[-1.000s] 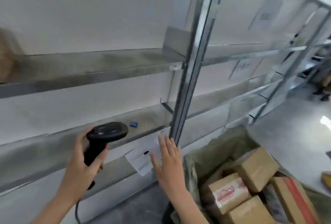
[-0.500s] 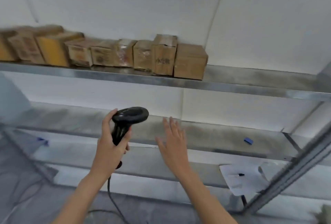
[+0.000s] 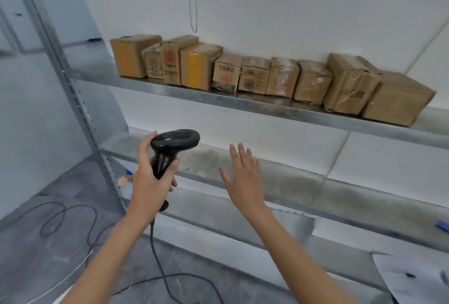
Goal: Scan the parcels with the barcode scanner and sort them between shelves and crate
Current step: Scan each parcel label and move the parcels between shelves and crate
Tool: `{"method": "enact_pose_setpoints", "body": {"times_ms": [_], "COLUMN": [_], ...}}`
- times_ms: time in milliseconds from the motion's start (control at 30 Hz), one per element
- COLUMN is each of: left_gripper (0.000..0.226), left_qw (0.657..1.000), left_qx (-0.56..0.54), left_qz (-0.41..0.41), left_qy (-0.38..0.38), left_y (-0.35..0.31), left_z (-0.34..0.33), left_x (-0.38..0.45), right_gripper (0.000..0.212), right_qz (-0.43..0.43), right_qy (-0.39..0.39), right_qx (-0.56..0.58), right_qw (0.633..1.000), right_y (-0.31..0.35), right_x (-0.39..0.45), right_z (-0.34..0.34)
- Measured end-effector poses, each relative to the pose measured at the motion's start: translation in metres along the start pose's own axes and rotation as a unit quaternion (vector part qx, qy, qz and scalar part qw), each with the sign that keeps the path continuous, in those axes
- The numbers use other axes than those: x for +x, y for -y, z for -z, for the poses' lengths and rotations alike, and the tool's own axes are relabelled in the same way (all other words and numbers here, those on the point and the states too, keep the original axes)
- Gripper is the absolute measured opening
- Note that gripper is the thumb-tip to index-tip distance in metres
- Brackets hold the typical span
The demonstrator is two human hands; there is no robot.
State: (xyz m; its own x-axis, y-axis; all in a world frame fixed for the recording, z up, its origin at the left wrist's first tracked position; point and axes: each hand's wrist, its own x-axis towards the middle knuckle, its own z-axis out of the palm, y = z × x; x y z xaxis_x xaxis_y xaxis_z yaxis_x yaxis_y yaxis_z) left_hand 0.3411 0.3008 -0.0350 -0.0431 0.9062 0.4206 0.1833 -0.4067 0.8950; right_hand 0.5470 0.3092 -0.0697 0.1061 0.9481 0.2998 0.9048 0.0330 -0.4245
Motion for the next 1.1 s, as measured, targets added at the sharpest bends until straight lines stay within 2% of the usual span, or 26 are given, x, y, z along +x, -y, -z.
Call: {"method": "enact_pose_setpoints", "body": {"times_ms": [300,533,800,933,1100], "left_gripper": [0.065,0.065,0.061,0.061,0.065], "left_qw": [0.994,0.986,0.978,0.975,0.976], "left_qx": [0.000,-0.001,-0.034,-0.073,-0.125], "left_qz": [-0.004,-0.026,-0.090,-0.104,-0.098], "left_qy": [-0.114,-0.163,-0.185,-0.181,-0.148], "left_y": [0.045,0.064,0.080,0.086,0.108], "left_z": [0.096,0.149,0.174,0.179,0.181], "left_x": [0.068,0.180,0.301,0.348,0.403], "right_gripper": [0.063,0.064,0.066,0.068,0.085], "right_qz": [0.090,0.142,0.163,0.139,0.067], "right_qy": [0.039,0.014,-0.097,-0.153,-0.205], "right_qx": [0.035,0.076,0.074,0.041,-0.019], "right_qw": [0.995,0.987,0.979,0.978,0.976], "right_y": [0.117,0.207,0.274,0.300,0.319], "right_x": [0.082,0.191,0.318,0.370,0.416], "right_z": [-0.072,-0.101,-0.103,-0.107,-0.125]}}
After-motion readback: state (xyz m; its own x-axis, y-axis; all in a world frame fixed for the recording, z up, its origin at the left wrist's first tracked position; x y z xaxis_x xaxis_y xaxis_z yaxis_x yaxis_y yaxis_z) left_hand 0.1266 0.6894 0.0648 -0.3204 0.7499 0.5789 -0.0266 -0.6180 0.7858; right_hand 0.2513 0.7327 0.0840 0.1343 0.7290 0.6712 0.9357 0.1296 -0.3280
